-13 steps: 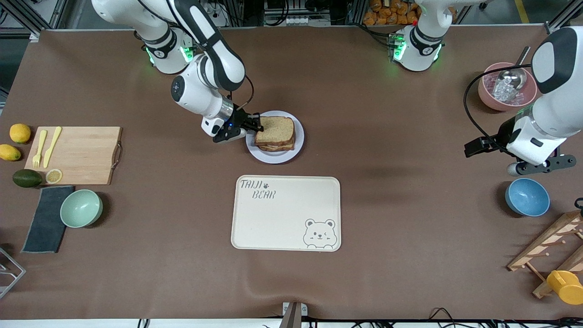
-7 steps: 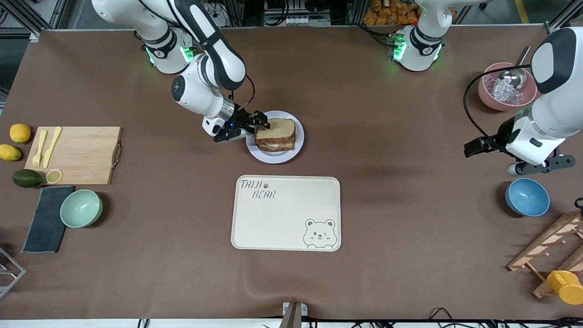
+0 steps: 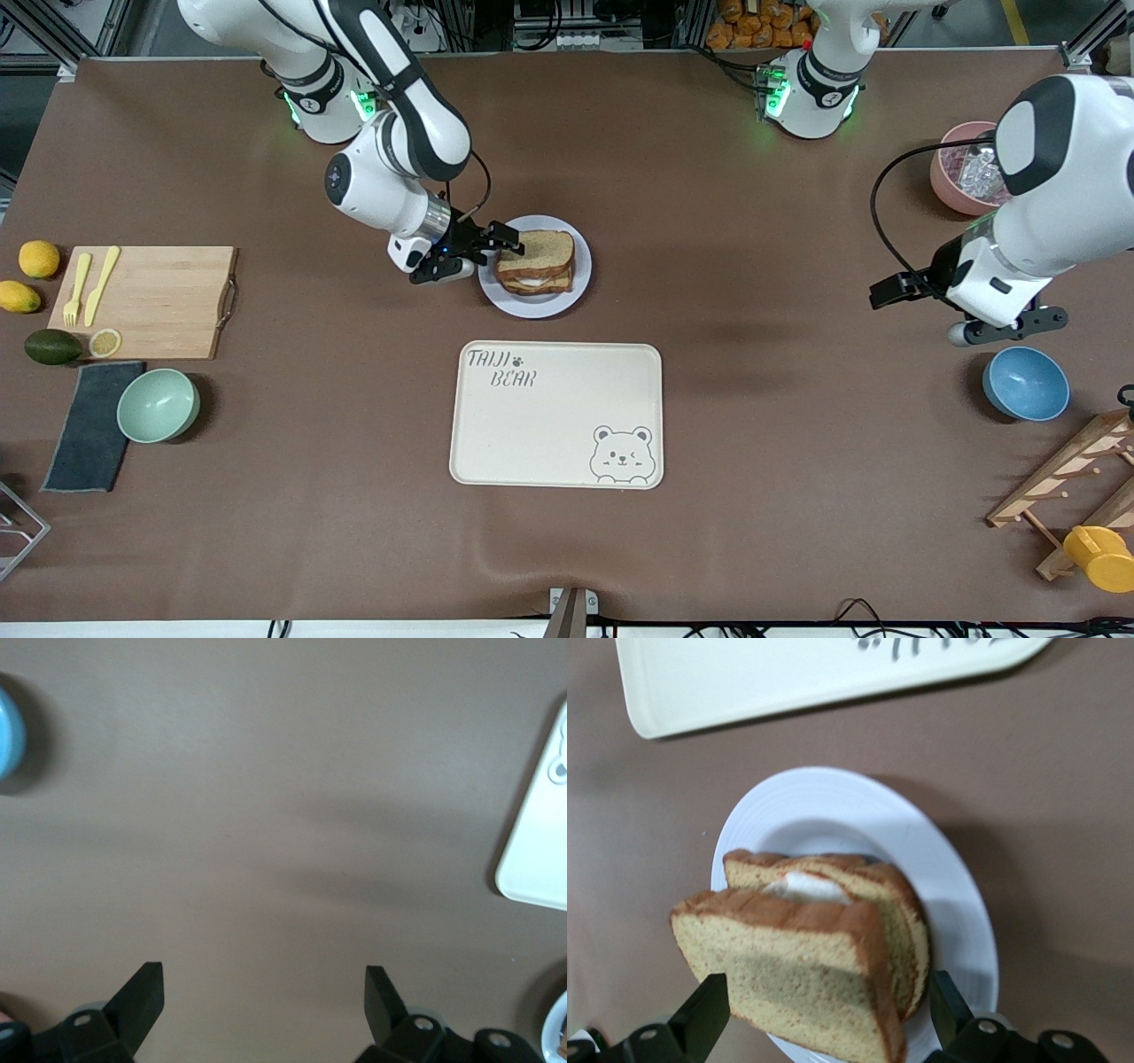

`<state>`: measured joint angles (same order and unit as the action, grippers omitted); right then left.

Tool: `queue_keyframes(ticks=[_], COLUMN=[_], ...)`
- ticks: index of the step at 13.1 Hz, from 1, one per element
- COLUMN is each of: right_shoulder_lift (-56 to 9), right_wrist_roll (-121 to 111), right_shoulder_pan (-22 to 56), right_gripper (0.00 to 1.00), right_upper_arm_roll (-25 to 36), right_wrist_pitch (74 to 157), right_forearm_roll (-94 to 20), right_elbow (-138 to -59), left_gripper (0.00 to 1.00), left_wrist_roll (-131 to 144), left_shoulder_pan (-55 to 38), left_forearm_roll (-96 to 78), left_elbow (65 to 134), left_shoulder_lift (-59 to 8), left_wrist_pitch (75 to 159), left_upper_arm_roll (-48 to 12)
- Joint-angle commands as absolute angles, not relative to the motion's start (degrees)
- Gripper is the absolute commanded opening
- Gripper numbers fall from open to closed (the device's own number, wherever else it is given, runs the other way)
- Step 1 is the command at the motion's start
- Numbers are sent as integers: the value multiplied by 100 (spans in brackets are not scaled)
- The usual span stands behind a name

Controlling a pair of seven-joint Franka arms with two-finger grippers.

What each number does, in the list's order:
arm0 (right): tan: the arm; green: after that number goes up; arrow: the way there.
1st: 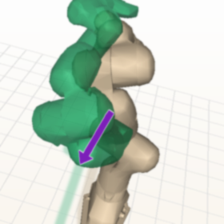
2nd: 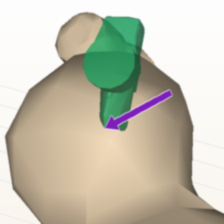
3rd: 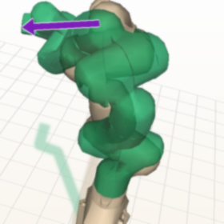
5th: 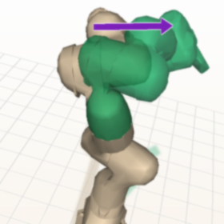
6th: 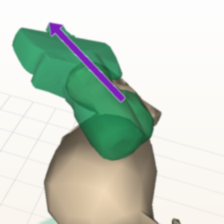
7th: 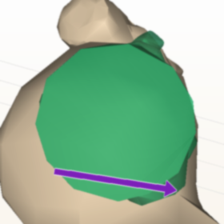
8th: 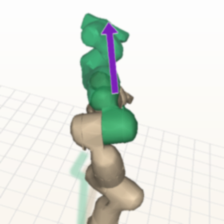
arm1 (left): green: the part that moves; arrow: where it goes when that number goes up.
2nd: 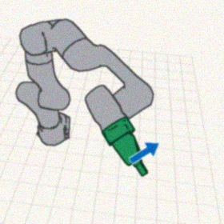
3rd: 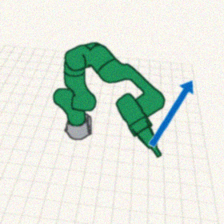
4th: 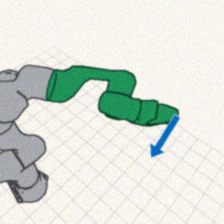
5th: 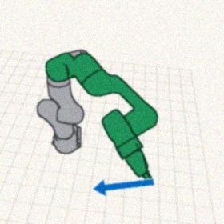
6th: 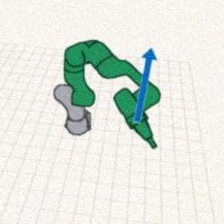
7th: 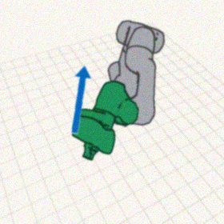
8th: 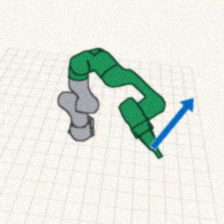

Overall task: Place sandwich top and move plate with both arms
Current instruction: 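Lay the bread onto the egg toast and open the right gripper, then withdraw the right gripper while the left gripper reaches the plate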

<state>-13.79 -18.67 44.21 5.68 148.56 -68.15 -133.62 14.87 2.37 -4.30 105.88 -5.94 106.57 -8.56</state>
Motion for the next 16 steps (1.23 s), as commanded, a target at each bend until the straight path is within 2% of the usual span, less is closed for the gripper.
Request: queue_keyframes(ticks=[1, 5, 9, 11, 16], right_shoulder_lift=[-1274, -1274, -1327, -1345, -1284], right_wrist_roll=[-1390, -372, -106, -114, -481], right_shoulder_pan=[4167, 3650, 2552, 1875, 1126], right_gripper=[100, 100, 100, 100, 100], right_upper_arm_roll=[554, 589, 519, 221, 193], right_wrist_pitch=[14565, 14082, 12625, 12140, 11278], right_forearm_roll=[-6356, -4892, -3581, -2782, -743], right_elbow=[-13220, -12719, -11745, -11288, -10399], left_gripper=[100, 100, 100, 100, 100], left_wrist_roll=[1757, 1767, 1767, 1767, 1574], left_shoulder_pan=[220, 229, -25, -219, -613], left_forearm_roll=[-851, -2070, -2416, -2846, -3349], left_elbow=[10644, 10661, 10652, 10722, 11012], left_shoulder_lift=[-781, -1133, -1572, -1722, -2012], left_wrist_pitch=[10784, 11056, 11197, 11477, 12031], left_upper_arm_roll=[-1168, -1222, -1239, -1239, -1239])
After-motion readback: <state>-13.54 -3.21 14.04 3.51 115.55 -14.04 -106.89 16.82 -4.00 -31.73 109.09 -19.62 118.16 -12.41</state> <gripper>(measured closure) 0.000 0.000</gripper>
